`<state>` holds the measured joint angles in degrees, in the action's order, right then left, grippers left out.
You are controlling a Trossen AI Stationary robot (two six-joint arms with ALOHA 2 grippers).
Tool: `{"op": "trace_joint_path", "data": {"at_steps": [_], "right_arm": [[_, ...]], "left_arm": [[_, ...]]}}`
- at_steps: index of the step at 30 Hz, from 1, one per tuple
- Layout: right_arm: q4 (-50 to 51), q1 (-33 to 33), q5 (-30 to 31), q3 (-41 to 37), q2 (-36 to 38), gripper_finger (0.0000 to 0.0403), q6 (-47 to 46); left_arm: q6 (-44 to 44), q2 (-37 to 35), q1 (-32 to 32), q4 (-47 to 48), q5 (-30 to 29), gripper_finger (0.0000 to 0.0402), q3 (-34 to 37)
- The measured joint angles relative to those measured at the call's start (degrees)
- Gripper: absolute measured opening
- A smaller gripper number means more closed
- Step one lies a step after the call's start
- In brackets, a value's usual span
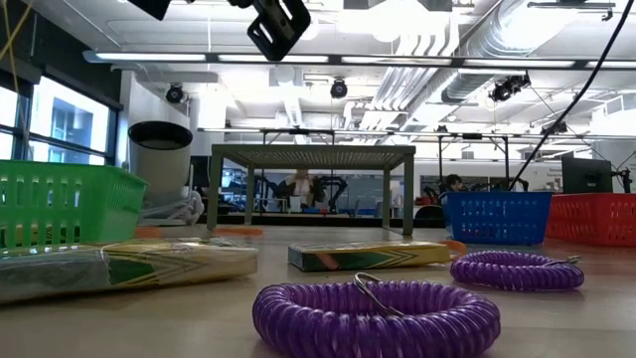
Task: Pick & Place Office Desk Supplies
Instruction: Put the violet spring keychain into the blue bin
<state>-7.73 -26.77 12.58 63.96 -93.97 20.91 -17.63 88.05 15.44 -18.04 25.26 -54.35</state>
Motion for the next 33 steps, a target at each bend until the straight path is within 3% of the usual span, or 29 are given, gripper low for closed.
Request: {"op": "trace_joint_path", "data": {"at_steps": [8, 20, 29, 33], "right_arm": [[0.2, 1.0, -5.1, 0.0, -0.4, 0.0175, -1.3], [1.1, 1.0, -5.2, 0.0, -0.4, 0.0019, -1.0], [1.6, 1.0, -5.1, 0.0, -0.4, 0.001, -0.4], [2.2, 0.9, -5.0, 0.0, -0.4, 0.0009, -0.3]], "left_arm": [[0.0, 0.0, 0.0, 0.0, 0.0, 0.0007, 0.0], [0.0, 0.0, 0.0, 0.0, 0.0, 0.0007, 0.0], [0.1, 0.0, 0.0, 0.1, -1.2, 0.0009, 0.0], [0.7, 0.0, 0.4, 0.2, -4.0, 0.0036, 0.0]]}}
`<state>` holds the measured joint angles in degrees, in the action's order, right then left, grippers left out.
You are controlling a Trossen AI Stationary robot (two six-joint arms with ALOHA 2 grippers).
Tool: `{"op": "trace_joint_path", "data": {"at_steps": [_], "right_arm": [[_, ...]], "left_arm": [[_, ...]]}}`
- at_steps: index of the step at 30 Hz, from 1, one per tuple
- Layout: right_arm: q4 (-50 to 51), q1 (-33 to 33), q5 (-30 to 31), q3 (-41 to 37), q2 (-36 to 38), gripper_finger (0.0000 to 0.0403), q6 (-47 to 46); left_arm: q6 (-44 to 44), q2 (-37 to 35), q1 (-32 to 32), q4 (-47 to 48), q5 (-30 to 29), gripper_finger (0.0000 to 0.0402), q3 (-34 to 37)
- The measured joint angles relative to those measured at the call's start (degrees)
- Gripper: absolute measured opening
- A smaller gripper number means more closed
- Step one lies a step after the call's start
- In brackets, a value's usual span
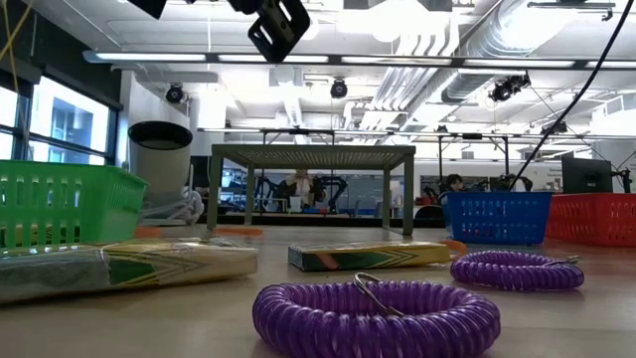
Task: Pick & Place Office Desk Supplies
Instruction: Put the violet spring keychain into the blue bin
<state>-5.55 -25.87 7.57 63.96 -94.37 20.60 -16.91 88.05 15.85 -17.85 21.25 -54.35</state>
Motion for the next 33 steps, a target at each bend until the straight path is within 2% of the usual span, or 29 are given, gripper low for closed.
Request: {"op": "trace_joint_path", "data": {"at_steps": [7, 10, 12, 16, 21, 27, 33], "right_arm": [[2.1, -0.3, -0.7, 0.0, 0.1, 0.0007, -2.4], [3.3, -1.5, -3.0, 0.0, 0.1, 0.0007, -4.5], [5.3, -2.7, -1.9, 0.0, 0.1, 0.0007, -6.8], [12.9, -4.5, 1.7, 0.0, 0.5, 0.0007, -14.8], [24.6, -5.2, 4.1, 0.1, 1.5, 0.0007, -27.9], [39.3, -6.3, 10.6, 0.0, 4.2, 0.0007, -43.6], [54.6, -8.3, 12.3, 0.0, 7.8, 0.0007, -60.2]], "left_arm": [[0.2, 0.0, 0.3, 0.2, -2.6, 0.0128, 0.0], [1.0, 0.0, -0.3, -0.5, -5.5, 0.0156, 0.0], [2.0, 0.0, -0.7, -0.1, -7.9, 0.0169, 0.0], [2.5, 0.0, -1.6, 0.0, -9.8, 0.0178, 0.0], [-5.3, -0.1, -3.7, 2.5, -11.2, 0.0179, 0.0], [-3.9, -0.1, -6.7, 8.5, -11.1, 0.0179, 0.0], [-5.1, -0.2, -8.3, 14.1, -11.1, 0.0179, 0.0]]}}
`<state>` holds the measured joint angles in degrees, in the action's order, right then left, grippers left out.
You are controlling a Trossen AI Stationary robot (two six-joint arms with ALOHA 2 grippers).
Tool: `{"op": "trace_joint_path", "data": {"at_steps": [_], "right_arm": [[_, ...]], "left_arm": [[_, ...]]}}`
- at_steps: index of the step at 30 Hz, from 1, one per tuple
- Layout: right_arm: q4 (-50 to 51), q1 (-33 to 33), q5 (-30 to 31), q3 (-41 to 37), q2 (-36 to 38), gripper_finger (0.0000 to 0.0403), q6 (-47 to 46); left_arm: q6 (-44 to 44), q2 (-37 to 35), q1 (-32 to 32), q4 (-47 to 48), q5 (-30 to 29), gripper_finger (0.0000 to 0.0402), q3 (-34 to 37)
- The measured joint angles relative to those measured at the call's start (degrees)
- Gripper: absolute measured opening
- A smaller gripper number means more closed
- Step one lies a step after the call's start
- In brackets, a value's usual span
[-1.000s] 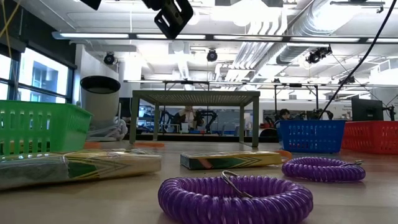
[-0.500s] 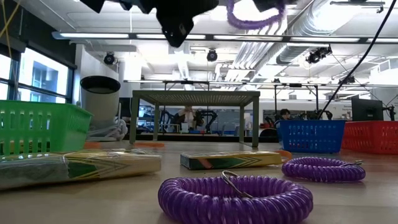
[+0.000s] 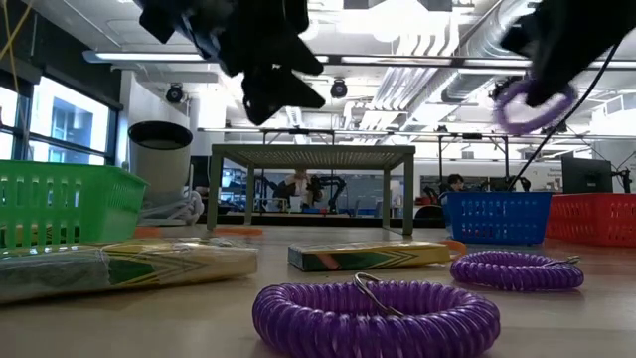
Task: Pick & Place Office Desk Supplies
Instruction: Put the violet spring keychain into the blue bin, then put the orange rubber band into the red bin
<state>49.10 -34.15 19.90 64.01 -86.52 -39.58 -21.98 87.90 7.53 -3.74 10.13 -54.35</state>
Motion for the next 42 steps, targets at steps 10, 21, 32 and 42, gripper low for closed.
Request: {"op": "trace_joint_path", "data": {"at_steps": [10, 21, 32, 42], "right_arm": [[14.1, 3.6, 10.3, 0.0, 5.9, 0.0007, -8.1], [5.9, 19.3, 3.9, -9.0, 7.2, 0.0007, 2.9], [0.1, 29.0, 2.4, -14.7, 7.0, 0.0032, 3.7], [-1.4, 29.4, 1.8, -14.7, 7.0, 0.0139, 4.9]], "left_arm": [[1.3, 0.0, 0.1, 0.3, 0.2, 0.0179, 0.0], [1.1, -0.1, 1.5, 2.3, 0.9, 0.0179, 0.0], [0.9, -0.1, 2.3, 4.0, 0.8, 0.0179, 0.0], [0.9, -0.1, 2.3, 4.9, 0.4, 0.0179, 0.0]]}}
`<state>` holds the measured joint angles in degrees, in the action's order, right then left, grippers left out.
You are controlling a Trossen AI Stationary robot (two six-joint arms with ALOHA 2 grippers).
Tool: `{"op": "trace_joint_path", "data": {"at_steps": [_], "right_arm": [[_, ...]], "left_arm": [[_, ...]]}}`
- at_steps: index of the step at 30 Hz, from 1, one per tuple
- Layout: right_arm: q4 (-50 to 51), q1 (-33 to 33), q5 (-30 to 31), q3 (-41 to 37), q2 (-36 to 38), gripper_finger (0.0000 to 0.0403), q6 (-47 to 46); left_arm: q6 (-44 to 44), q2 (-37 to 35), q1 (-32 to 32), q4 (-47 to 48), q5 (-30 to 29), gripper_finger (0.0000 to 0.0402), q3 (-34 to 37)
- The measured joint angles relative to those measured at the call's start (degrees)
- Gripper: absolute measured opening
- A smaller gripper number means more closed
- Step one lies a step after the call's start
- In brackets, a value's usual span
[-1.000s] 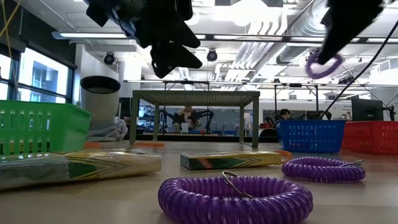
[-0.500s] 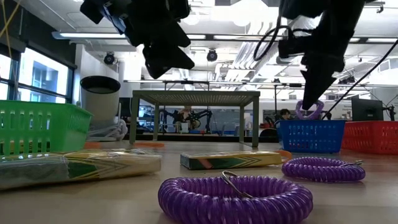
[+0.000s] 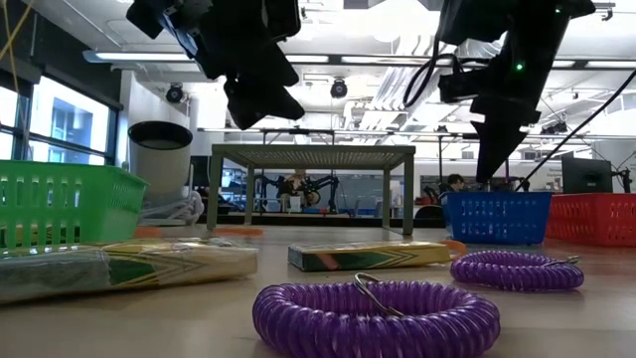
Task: Pick & Place Office Desk Supplies
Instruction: Put the orange rubber band into the red bin
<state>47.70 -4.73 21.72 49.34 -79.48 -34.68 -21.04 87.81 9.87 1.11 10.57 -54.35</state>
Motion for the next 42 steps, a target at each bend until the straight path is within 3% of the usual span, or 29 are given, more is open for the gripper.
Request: {"op": "trace_joint_path", "data": {"at_steps": [7, 14, 17, 25, 34, 39, 42], "right_arm": [[0.1, -0.1, -0.4, 0.4, 3.0, 0.0159, 1.4], [-2.0, -2.1, -5.5, 0.5, 9.7, 0.014, 1.5], [-5.2, -4.1, -7.2, 0.5, 11.5, 0.0135, 1.5], [-12.7, -10.5, -7.1, 0.5, 11.5, 0.0132, 1.5], [-19.9, -16.6, -6.6, 0.4, 10.6, 0.0132, 2.0], [-21.3, -18.7, -4.8, 0.4, 10.6, 0.0132, 2.8], [-21.5, -19.5, -4.7, 0.4, 10.6, 0.0132, 3.0]], "left_arm": [[1.4, -2.8, -1.7, 3.7, -0.8, 0.0179, 0.0], [19.0, -4.8, -4.8, 12.9, -15.8, 0.0179, 0.0], [22.7, -3.2, -6.3, 14.2, -19.4, 0.0179, 0.1], [10.7, 2.4, -10.5, 14.9, -24.9, 0.0179, 0.2], [-9.5, 6.7, -10.3, 16.5, -36.4, 0.0179, 0.2], [-21.2, 7.4, -11.3, 18.5, -36.7, 0.0179, 0.2], [-23.6, 7.9, -11.8, 18.4, -36.9, 0.0179, 0.2]]}}
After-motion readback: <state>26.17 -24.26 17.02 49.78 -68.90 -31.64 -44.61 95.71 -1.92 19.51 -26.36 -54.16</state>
